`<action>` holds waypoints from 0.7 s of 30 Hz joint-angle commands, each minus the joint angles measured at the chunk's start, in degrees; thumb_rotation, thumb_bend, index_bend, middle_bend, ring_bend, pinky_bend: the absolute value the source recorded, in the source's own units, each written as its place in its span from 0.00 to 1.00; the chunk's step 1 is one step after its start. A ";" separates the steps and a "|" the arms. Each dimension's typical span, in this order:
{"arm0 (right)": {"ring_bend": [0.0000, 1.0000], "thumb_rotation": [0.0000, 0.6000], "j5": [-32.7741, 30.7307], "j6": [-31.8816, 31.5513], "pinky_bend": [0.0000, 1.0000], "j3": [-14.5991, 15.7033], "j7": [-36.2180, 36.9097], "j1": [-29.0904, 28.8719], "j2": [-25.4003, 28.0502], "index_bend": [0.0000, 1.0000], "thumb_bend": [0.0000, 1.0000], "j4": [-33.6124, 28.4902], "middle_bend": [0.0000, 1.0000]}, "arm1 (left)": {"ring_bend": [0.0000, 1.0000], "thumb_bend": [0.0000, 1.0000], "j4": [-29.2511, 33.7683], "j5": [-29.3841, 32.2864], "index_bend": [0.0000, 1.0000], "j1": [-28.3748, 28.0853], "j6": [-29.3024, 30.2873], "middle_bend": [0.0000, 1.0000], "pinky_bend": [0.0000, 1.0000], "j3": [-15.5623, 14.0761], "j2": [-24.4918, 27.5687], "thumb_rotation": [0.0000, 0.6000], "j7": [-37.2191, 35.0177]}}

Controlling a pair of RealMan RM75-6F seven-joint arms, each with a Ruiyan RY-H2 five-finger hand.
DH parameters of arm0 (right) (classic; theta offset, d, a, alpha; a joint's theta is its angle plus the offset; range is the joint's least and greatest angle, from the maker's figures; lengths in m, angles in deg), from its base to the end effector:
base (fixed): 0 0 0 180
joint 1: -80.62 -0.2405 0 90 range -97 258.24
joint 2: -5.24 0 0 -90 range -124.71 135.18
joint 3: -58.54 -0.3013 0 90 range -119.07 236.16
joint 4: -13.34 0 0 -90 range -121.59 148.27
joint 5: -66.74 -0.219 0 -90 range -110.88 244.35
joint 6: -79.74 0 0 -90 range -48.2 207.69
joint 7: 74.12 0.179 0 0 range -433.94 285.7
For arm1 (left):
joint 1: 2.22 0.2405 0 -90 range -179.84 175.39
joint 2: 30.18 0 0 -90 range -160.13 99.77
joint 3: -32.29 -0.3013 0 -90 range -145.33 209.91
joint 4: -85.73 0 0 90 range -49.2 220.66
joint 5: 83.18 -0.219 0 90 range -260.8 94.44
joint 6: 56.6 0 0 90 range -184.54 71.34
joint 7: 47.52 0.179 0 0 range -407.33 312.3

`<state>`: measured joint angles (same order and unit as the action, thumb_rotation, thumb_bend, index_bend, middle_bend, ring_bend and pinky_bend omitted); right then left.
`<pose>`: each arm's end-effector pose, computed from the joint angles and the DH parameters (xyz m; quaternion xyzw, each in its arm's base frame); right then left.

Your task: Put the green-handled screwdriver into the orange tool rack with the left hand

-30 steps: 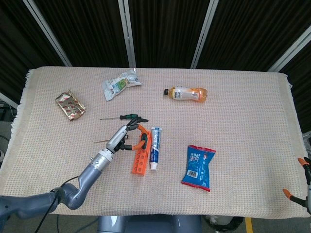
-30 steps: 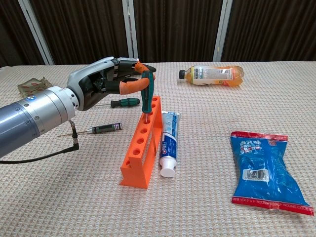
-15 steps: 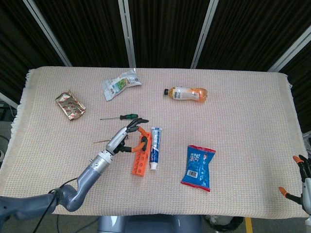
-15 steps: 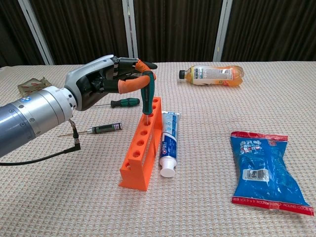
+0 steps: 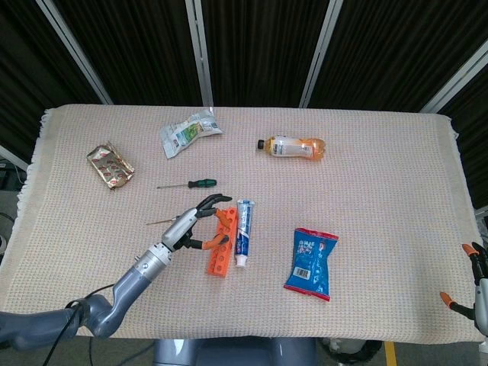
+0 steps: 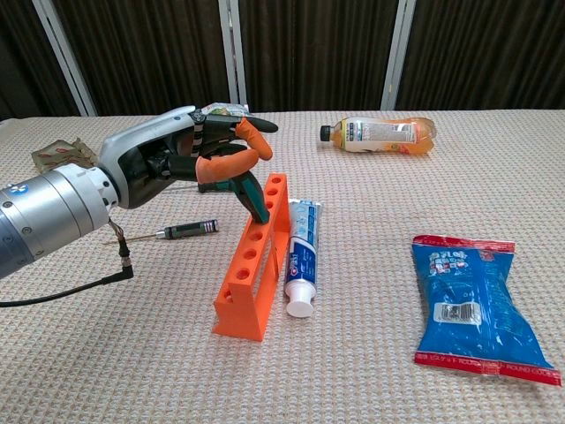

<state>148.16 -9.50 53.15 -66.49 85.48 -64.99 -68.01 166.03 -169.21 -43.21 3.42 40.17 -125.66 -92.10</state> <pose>-0.4216 -0.1612 0.1770 0.4961 -0.4248 0.3735 0.6587 -0.1257 0.3671 -0.0711 -0.5517 -0.6175 -0.5558 0.0731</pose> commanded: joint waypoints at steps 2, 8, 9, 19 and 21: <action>0.00 1.00 0.26 -0.05 0.01 -0.09 -0.47 -0.15 0.55 0.12 0.00 -0.32 0.08 | 0.00 0.35 -0.11 -0.23 0.44 0.18 0.32 0.08 0.00 -0.38 0.00 0.79 0.09; 0.00 1.00 0.17 0.26 0.01 -0.01 0.04 -0.18 0.88 0.12 0.00 -1.25 0.08 | 0.00 0.35 -0.35 -0.25 0.41 0.39 1.06 0.08 0.00 -0.39 -0.27 0.78 -0.34; 0.00 1.00 0.24 0.40 0.01 0.06 0.18 -0.23 1.02 0.12 0.00 -1.50 0.08 | 0.00 0.35 -0.38 -0.20 0.40 0.41 1.11 0.07 0.00 -0.39 -0.30 0.78 -0.45; 0.00 1.00 0.49 0.57 0.01 0.44 0.61 -0.19 1.80 0.12 0.00 -3.03 0.08 | 0.00 0.25 -0.36 -1.71 0.02 0.96 3.49 0.00 0.00 -0.77 0.00 0.64 -0.80; 0.00 1.00 0.57 0.47 0.01 0.46 0.54 -0.17 1.87 0.12 0.00 -3.16 0.08 | 0.00 0.24 0.02 -2.25 0.00 1.18 4.39 0.00 0.00 -0.82 0.39 0.61 -0.50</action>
<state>148.71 -9.00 53.60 -65.93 85.30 -63.14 -71.14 165.80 -171.06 -42.22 7.32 39.41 -125.53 -92.82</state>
